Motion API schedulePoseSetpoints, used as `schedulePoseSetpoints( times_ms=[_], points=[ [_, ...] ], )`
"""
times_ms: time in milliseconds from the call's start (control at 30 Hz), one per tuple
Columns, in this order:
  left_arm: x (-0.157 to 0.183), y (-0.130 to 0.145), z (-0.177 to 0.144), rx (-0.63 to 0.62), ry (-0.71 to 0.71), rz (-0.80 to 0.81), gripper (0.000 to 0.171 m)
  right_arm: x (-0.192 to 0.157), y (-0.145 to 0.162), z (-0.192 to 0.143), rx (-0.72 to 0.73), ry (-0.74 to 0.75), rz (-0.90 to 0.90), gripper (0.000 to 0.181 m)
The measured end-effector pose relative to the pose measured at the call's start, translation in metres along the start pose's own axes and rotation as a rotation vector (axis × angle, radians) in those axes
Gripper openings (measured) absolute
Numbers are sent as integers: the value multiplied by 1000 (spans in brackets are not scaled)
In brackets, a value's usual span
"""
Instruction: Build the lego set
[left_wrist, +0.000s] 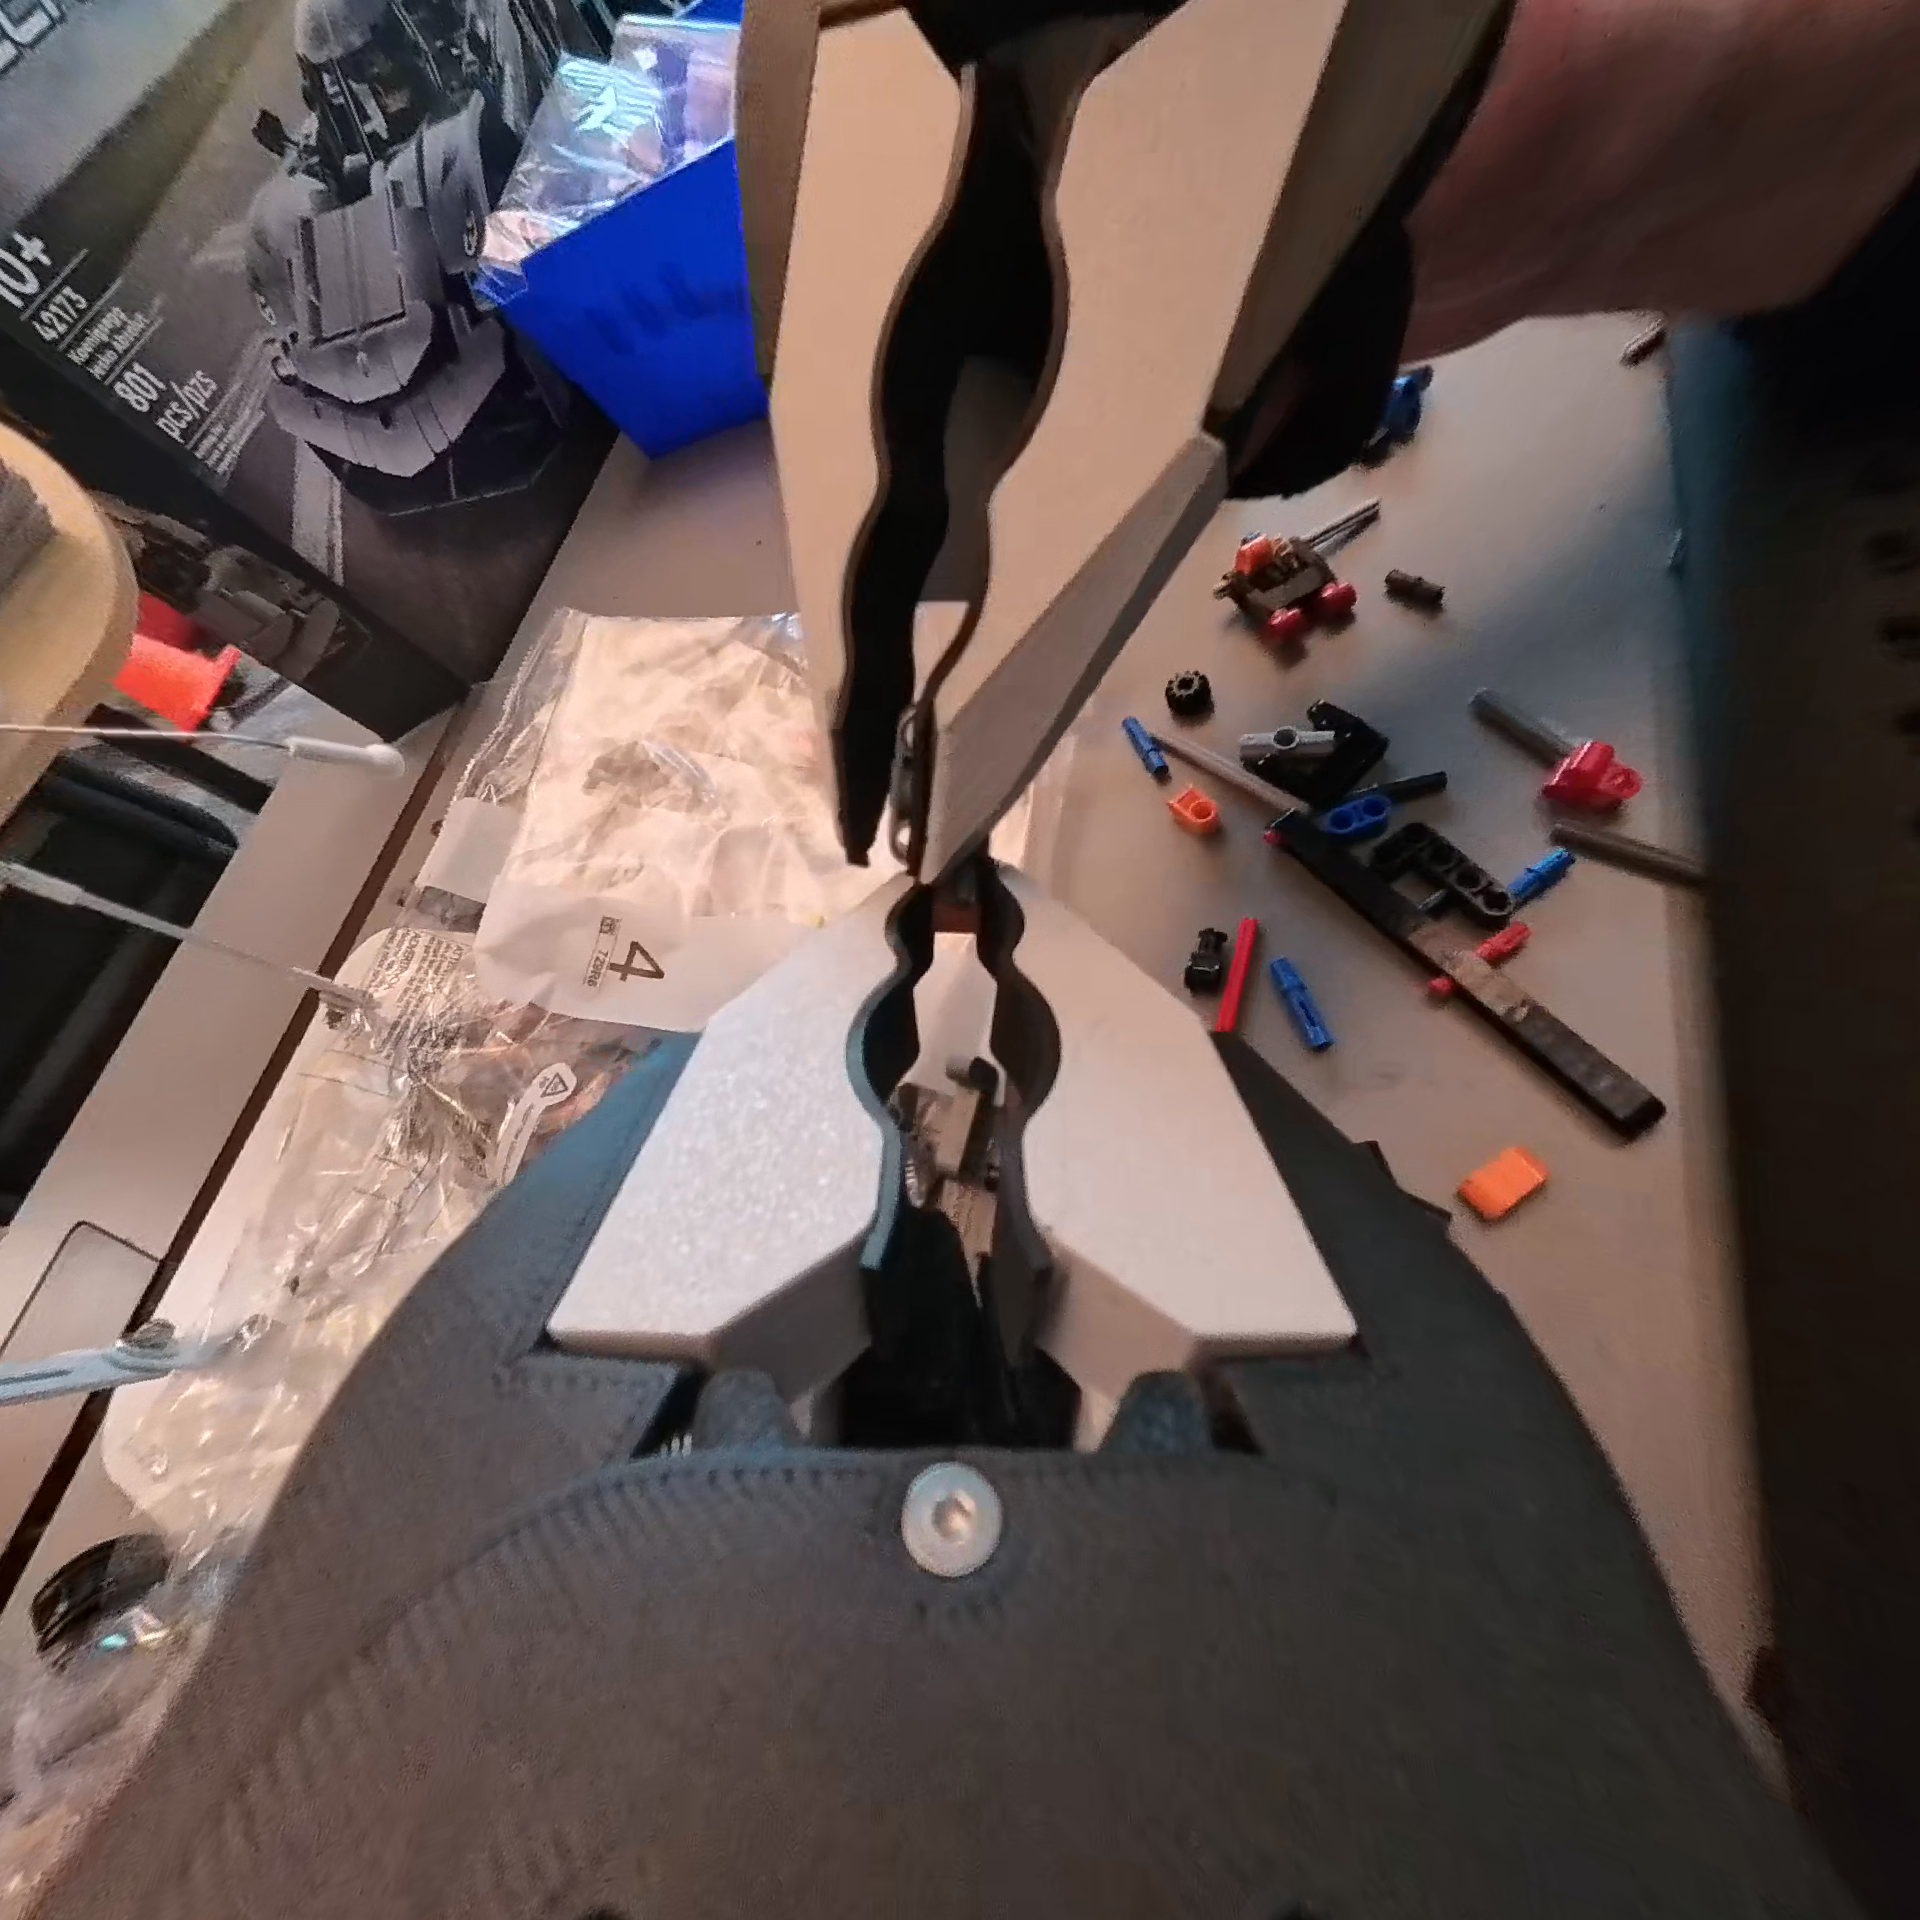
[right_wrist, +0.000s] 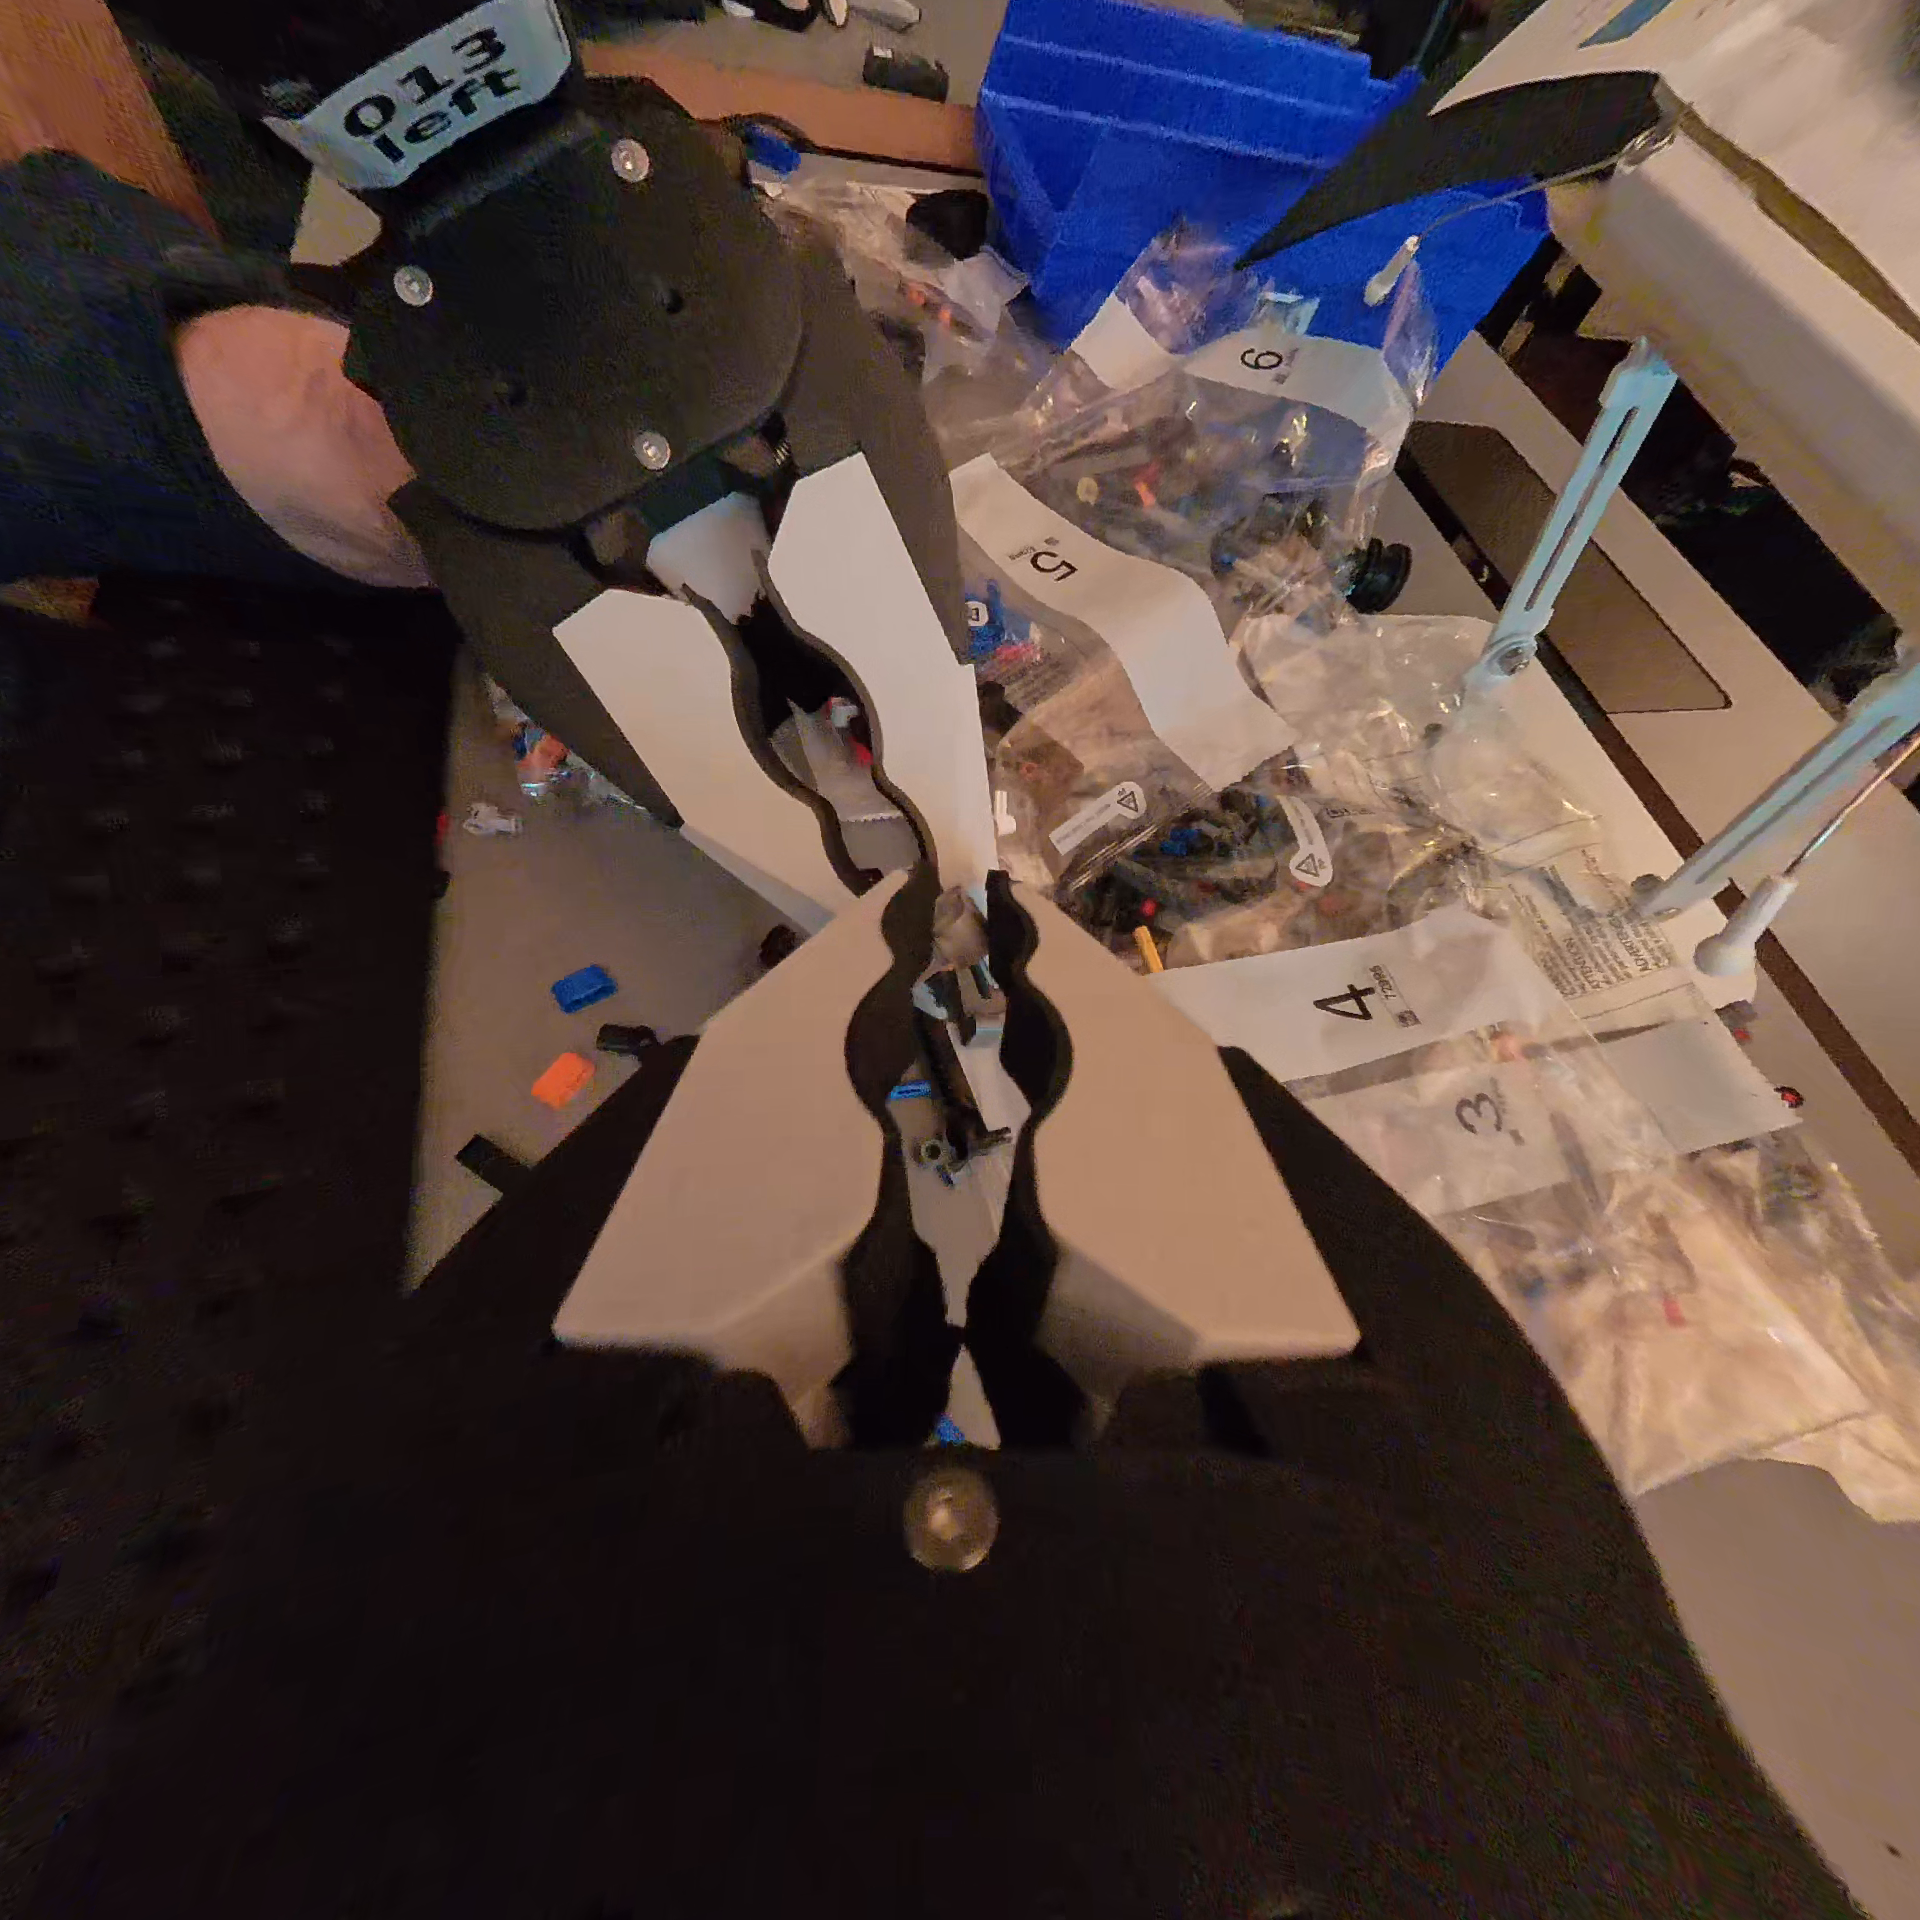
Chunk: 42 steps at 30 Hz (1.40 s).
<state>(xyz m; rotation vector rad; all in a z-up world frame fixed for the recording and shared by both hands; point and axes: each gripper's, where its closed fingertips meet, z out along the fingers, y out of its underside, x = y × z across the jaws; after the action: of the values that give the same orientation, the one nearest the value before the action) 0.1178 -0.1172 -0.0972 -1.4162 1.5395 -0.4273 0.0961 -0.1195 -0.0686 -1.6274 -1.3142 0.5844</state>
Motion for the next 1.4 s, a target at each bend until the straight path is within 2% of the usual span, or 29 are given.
schedulePoseSetpoints(
  times_ms=[200,367,567,767,933,1133,1200,1233,1267,1300,1400],
  points=[
    [-1,0,0,0,2,-7,8,0,0,-2,-24,31,-30,7],
    [2,-2,-1,-20,-4,20,7,-1,1,-5,-24,2,0,8],
    [4,-10,-7,28,9,46,7,-4,-5,-10,59,-106,106,7],
    [9,-12,-11,65,60,32,7,-10,-6,-13,59,-124,75,7],
    [15,-16,-14,75,88,46,7,-15,-6,-17,99,-222,124,7],
    [19,-20,-22,125,137,5,7,-19,-9,-22,126,-253,111,7],
    [-2,6,-29,41,56,10,7,1,-11,-46,193,-201,148,6],
    [-16,9,-45,91,37,-66,6,15,-20,-73,313,-200,210,4],
    [-29,3,-61,155,17,-119,6,22,-19,-85,343,-184,223,4],
    [-31,-1,-65,162,10,-102,6,21,-11,-77,281,-160,202,4],
    [-5,-3,-43,124,88,-30,7,6,9,-37,120,-204,180,7]
  ],
)
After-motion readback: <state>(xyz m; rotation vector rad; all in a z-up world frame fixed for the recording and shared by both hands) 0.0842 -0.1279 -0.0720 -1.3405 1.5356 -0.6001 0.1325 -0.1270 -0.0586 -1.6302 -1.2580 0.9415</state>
